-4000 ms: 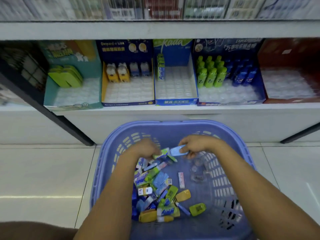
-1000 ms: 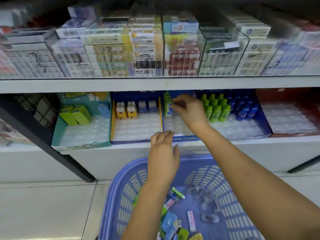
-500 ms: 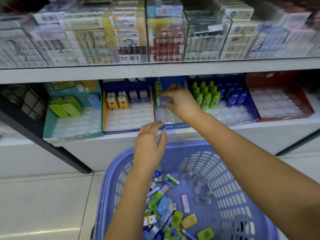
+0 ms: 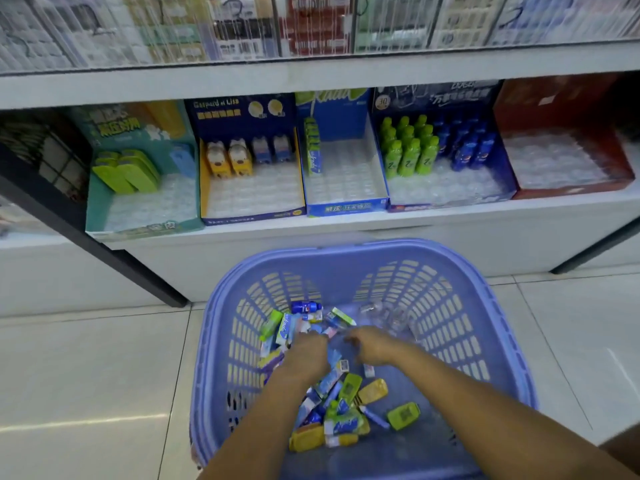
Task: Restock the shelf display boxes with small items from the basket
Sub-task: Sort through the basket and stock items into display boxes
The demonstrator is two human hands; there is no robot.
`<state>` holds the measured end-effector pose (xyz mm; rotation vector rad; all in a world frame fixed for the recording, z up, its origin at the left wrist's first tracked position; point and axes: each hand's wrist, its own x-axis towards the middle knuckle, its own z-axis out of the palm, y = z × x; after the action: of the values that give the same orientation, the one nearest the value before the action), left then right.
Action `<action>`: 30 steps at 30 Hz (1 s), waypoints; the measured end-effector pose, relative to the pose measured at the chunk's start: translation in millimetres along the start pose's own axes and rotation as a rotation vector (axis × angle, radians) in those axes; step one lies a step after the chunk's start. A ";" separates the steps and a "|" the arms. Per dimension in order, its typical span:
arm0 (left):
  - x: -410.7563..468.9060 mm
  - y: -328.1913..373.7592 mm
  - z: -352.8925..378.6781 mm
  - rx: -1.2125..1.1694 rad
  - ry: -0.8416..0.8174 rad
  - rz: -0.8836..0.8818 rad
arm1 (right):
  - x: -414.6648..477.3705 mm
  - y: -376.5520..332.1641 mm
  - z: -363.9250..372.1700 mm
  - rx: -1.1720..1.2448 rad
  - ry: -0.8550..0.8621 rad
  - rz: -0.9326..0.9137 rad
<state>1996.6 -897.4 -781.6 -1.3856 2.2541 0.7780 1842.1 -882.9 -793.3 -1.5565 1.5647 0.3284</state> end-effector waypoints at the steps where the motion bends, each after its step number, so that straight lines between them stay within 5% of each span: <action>1: 3.0 -0.8 7.1 0.040 -0.009 -0.018 | 3.6 2.7 6.0 0.023 -0.018 -0.007; 8: 15.4 -5.9 28.9 0.198 0.027 -0.091 | 27.2 0.4 29.9 0.160 0.004 -0.026; 14: 20.0 -6.3 30.5 0.106 0.105 -0.103 | 35.7 7.7 28.0 0.320 0.101 -0.002; 20: 19.4 -21.2 -1.6 -0.650 0.172 -0.283 | 13.1 9.1 -19.1 0.558 0.002 0.094; 24: 6.5 -18.5 -48.4 -1.506 0.076 -0.293 | -21.7 0.0 -67.2 0.712 -0.033 -0.006; 30: -27.5 4.6 -123.4 -1.747 0.008 0.007 | -92.2 -30.2 -157.3 0.799 0.263 -0.314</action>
<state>2000.5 -954.9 -669.0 -1.7507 1.1583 3.0059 1792.6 -939.0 -624.3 -1.1860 1.3555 -0.6327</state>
